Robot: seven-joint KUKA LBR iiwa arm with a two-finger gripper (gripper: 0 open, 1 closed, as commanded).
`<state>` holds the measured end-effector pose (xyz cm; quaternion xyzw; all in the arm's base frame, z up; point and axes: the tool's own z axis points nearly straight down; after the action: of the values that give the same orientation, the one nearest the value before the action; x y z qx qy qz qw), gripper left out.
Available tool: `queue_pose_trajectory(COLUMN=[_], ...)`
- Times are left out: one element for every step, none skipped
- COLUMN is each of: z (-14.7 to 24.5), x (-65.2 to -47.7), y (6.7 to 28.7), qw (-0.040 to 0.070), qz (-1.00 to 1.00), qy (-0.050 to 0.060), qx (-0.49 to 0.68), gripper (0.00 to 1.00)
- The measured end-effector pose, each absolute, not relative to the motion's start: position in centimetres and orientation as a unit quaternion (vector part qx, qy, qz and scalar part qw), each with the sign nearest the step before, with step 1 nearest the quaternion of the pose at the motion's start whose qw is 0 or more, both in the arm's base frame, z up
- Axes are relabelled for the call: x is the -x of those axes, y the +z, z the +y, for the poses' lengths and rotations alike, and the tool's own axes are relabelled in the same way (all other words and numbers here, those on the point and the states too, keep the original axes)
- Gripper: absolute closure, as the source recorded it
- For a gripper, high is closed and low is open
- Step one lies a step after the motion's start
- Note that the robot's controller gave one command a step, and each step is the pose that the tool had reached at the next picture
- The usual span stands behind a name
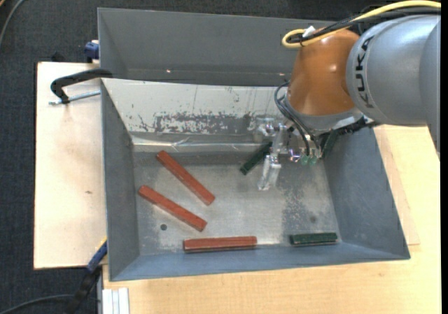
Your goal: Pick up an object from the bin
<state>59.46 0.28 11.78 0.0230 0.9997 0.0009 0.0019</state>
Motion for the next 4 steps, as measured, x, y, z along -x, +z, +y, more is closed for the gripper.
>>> queue_pose_trajectory(z=[2.7, -1.1, -1.0, -0.9], x=[-60.2, -60.2, -60.2, -60.5], y=[7.1, 7.1, 7.1, 10.3], qw=[0.001, 0.002, 0.002, 0.005], qz=[0.988, 0.969, 0.969, 0.969], qy=[0.001, 0.0, 0.0, -0.001], qx=[0.154, 0.246, 0.246, 0.246], gripper=[0.0, 0.0, 1.0, 1.0])
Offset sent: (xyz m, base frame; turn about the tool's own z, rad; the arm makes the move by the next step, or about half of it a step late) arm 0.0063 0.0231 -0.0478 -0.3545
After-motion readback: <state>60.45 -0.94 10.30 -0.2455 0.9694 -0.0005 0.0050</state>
